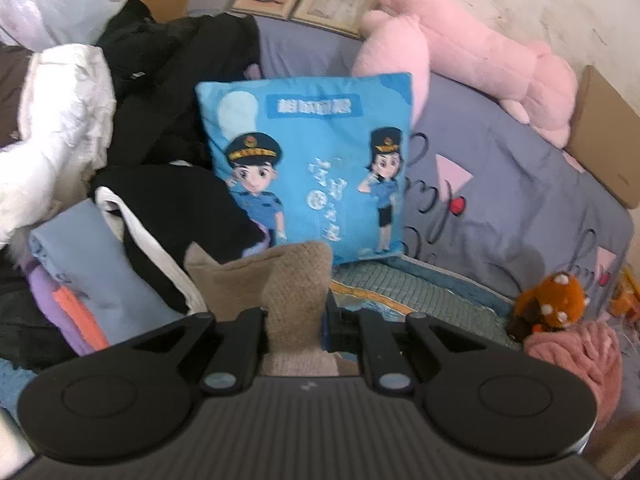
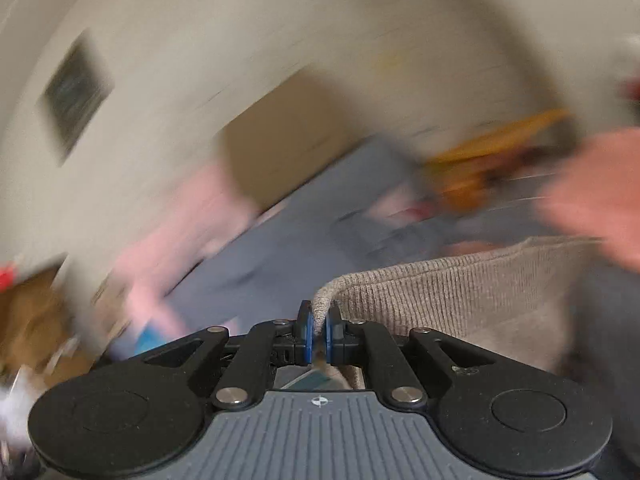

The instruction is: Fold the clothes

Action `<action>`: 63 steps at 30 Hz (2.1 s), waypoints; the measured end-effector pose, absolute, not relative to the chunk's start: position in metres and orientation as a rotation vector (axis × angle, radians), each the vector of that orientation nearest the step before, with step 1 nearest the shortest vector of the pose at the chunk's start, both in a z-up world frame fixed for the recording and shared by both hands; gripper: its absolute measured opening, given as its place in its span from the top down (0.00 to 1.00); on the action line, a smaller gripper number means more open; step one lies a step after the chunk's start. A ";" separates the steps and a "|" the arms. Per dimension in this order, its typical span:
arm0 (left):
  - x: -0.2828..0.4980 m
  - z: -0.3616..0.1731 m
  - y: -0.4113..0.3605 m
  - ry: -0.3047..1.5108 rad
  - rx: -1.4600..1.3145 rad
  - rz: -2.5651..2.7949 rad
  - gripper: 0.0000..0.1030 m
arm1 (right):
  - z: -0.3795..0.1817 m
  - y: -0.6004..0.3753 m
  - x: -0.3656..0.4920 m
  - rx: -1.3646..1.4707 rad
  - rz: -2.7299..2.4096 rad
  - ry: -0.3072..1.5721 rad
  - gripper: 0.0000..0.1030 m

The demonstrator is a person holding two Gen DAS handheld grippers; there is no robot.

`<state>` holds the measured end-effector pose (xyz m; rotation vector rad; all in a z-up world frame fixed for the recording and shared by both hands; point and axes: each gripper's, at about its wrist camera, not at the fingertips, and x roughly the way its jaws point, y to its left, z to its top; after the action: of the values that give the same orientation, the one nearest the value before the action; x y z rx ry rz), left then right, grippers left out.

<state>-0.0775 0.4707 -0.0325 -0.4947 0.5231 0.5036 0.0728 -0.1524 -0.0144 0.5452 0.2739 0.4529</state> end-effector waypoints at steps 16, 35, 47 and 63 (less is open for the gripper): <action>-0.028 -0.037 0.308 0.639 -0.225 0.012 0.89 | -0.081 0.106 0.024 0.457 0.892 0.577 0.94; -0.022 -0.146 0.170 0.765 -0.374 -0.206 0.87 | -0.170 0.017 -0.003 0.543 0.783 0.794 0.94; -0.062 -0.170 0.156 0.787 -0.372 -0.283 0.72 | -0.202 0.000 -0.014 0.538 0.718 0.850 0.94; -0.068 -0.198 0.243 0.864 -0.582 -0.131 0.73 | -0.209 0.029 -0.051 0.015 0.865 0.706 0.94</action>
<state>-0.0676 0.2434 -0.1976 -0.5815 0.8643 -0.1309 -0.0515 0.0291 -0.2087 0.0150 0.7058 0.8646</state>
